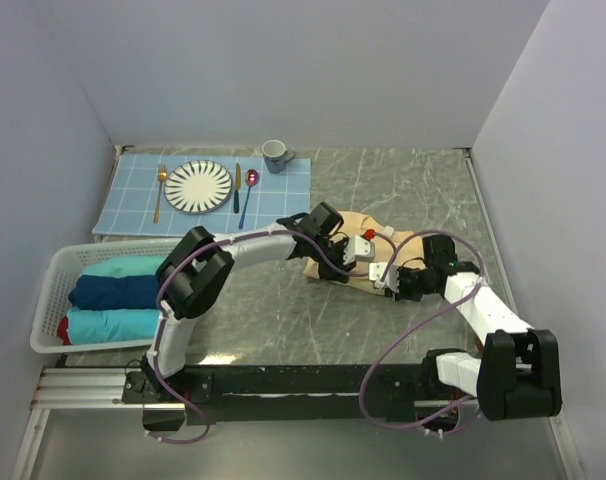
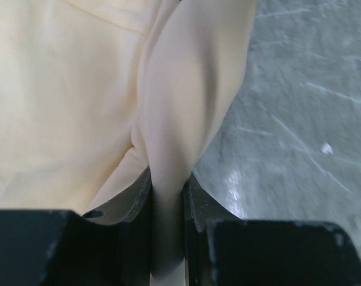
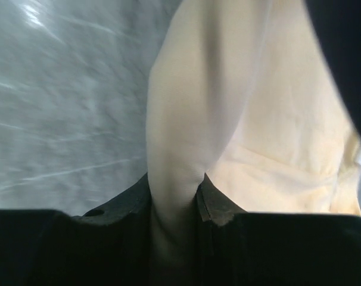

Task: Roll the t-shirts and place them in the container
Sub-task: Roll the T-shirt to the center of the board.

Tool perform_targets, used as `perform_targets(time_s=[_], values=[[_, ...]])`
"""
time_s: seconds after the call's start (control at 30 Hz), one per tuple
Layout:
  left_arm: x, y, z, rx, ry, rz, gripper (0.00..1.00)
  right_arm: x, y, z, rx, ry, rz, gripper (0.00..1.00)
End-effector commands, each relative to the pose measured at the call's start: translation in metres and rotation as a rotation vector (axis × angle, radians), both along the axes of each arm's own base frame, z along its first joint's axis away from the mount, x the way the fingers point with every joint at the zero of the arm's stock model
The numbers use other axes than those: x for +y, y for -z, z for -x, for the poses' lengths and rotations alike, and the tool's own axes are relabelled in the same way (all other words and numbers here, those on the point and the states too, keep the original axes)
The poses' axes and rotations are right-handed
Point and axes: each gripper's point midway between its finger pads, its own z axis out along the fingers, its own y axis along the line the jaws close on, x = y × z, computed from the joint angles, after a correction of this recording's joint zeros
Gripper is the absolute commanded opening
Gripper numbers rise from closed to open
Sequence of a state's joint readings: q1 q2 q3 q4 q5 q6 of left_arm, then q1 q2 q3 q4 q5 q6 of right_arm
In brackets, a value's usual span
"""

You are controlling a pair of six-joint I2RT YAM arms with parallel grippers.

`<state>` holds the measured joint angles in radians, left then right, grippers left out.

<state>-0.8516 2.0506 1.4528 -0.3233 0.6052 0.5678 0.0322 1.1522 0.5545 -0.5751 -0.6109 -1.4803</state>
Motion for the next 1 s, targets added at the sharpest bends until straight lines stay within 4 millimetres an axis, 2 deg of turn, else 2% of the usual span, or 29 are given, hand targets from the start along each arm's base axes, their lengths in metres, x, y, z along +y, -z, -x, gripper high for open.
perform_targets(time_s=[0.0,0.07,0.1,0.13,0.17,0.2,0.23,0.27,0.3,0.33,0.4,0.47,0.53,0.57,0.6,0.67,0.8,0.87,0.97], values=[[0.057,0.008,0.027,0.129,0.092,-0.186,0.10,-0.015,-0.004,0.040,0.316,0.185,0.019,0.08],[0.071,0.013,0.027,0.169,0.105,-0.228,0.09,-0.018,-0.004,0.042,0.384,0.249,-0.007,0.08],[0.069,0.006,0.024,0.181,0.114,-0.220,0.09,-0.018,-0.008,0.041,0.408,0.271,-0.028,0.08],[0.081,0.005,0.028,0.241,0.114,-0.258,0.09,-0.018,-0.006,0.043,0.453,0.287,-0.039,0.08],[0.086,0.012,0.032,0.286,0.135,-0.286,0.08,-0.018,-0.009,0.043,0.484,0.305,-0.051,0.08],[0.078,-0.002,0.025,0.294,0.147,-0.256,0.08,-0.020,-0.010,0.042,0.510,0.335,-0.076,0.08],[0.092,-0.006,0.034,0.377,0.149,-0.302,0.08,-0.021,-0.006,0.045,0.561,0.347,-0.085,0.08],[0.094,0.001,0.035,0.408,0.182,-0.317,0.07,-0.022,-0.008,0.047,0.594,0.357,-0.093,0.08],[0.087,-0.007,0.027,0.393,0.194,-0.301,0.07,-0.025,-0.002,0.051,0.654,0.375,-0.102,0.08],[0.090,-0.007,0.026,0.408,0.205,-0.312,0.07,-0.026,-0.001,0.054,0.684,0.369,-0.105,0.08],[0.091,-0.001,0.023,0.416,0.220,-0.331,0.06,-0.028,0.002,0.061,0.767,0.373,-0.108,0.08],[0.091,0.007,0.017,0.389,0.241,-0.340,0.04,-0.031,-0.003,0.058,0.795,0.368,-0.114,0.08],[0.083,0.005,0.005,0.345,0.245,-0.323,0.03,-0.036,0.003,0.064,0.866,0.347,-0.084,0.08],[0.079,0.011,0.001,0.349,0.243,-0.321,0.02,-0.038,0.002,0.070,0.907,0.340,-0.074,0.08],[0.069,0.002,-0.011,0.308,0.239,-0.287,0.01,-0.040,0.005,0.073,0.937,0.334,-0.066,0.08],[0.058,0.001,-0.020,0.303,0.232,-0.250,0.01,-0.049,0.007,0.077,0.951,0.336,-0.051,0.08],[0.023,-0.032,-0.042,0.246,0.218,-0.091,0.01,-0.059,0.012,0.078,1.020,0.367,-0.057,0.08],[0.015,-0.041,-0.046,0.251,0.204,-0.045,0.01,-0.063,0.013,0.078,1.058,0.401,-0.063,0.08],[0.007,-0.034,-0.053,0.225,0.199,-0.024,0.01,-0.065,0.017,0.083,1.138,0.430,-0.077,0.08]])
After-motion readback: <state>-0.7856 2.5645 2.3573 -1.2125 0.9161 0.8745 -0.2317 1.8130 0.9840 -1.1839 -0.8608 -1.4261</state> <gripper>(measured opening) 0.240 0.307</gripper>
